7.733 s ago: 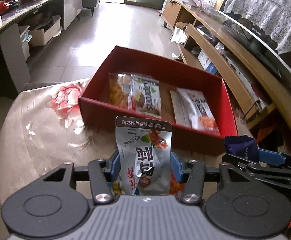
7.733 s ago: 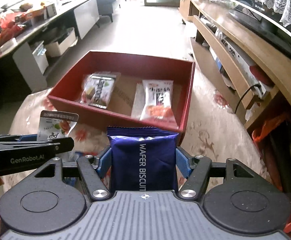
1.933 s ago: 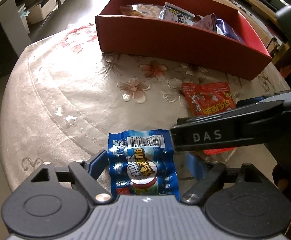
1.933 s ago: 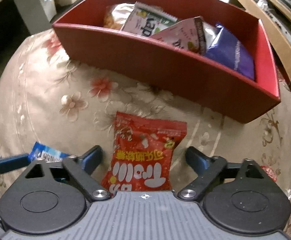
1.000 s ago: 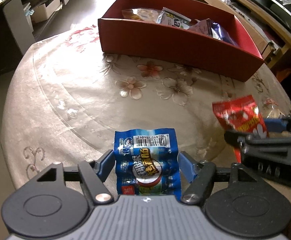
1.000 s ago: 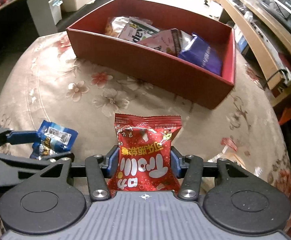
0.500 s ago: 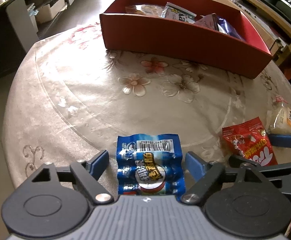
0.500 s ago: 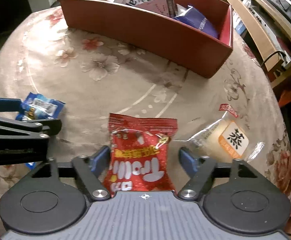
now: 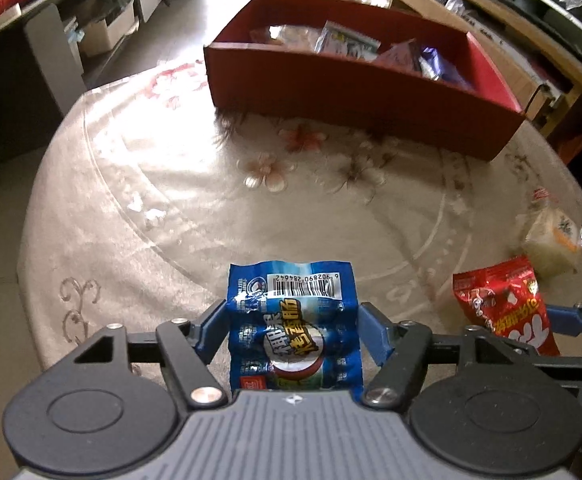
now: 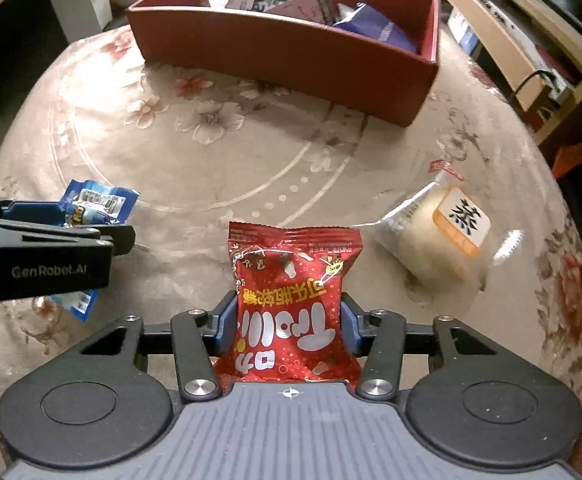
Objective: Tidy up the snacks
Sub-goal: 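Lift both held bags and carry them over the red box, then lower both bags into the red box and open both grippers, then move both grippers back to the gold packet and steamed cake on the table, then grasp the gold foil packet with the left gripper while the right grasps the steamed cake, then lift both held snacks and carry them over the red box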
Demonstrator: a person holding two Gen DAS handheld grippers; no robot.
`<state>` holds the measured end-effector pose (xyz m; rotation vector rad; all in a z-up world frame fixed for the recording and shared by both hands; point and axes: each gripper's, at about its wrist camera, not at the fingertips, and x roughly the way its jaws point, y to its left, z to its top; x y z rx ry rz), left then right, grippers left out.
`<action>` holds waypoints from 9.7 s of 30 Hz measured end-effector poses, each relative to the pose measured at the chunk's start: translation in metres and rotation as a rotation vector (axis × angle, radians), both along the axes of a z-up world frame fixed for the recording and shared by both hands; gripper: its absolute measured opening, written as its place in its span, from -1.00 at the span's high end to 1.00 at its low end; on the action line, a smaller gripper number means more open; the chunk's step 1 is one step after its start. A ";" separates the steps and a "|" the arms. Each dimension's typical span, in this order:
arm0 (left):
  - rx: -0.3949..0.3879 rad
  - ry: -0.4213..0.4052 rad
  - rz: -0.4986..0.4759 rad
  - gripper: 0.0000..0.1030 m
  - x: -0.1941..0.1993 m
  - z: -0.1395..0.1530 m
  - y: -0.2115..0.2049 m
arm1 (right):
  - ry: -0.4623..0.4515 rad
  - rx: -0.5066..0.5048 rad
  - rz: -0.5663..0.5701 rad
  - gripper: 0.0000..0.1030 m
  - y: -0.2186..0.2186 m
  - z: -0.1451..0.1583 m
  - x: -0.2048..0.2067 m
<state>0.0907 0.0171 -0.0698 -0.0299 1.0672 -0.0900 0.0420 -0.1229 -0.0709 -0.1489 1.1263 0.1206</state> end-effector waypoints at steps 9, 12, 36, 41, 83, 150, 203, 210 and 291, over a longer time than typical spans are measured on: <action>-0.010 -0.031 -0.021 -0.36 -0.005 0.014 -0.005 | -0.066 0.007 -0.046 -0.12 -0.006 0.018 -0.013; -0.022 -0.041 -0.019 -0.36 -0.005 0.019 -0.004 | -0.096 0.004 -0.062 -0.12 -0.006 0.025 -0.015; -0.070 -0.109 0.008 -0.36 0.035 0.051 0.001 | -0.219 0.075 -0.134 -0.12 -0.009 0.058 0.009; -0.031 -0.130 -0.005 -0.36 0.057 0.055 -0.009 | -0.230 0.125 -0.141 -0.12 -0.017 0.049 0.031; 0.040 -0.186 0.060 -0.35 0.176 0.064 -0.035 | -0.303 0.173 -0.169 -0.12 -0.038 0.068 0.151; -0.017 -0.198 0.118 -0.61 0.172 0.071 -0.019 | -0.364 0.144 -0.163 -0.49 -0.040 0.077 0.150; -0.051 0.153 -0.229 -0.59 -0.030 -0.010 -0.106 | -0.194 0.062 -0.276 -0.58 -0.113 0.044 -0.006; -0.032 0.144 -0.185 -0.66 -0.055 -0.016 -0.111 | -0.197 0.080 -0.249 -0.60 -0.118 0.045 -0.008; 0.011 -0.003 -0.102 0.22 -0.047 0.006 -0.052 | -0.094 0.100 -0.146 -0.46 -0.078 0.025 0.026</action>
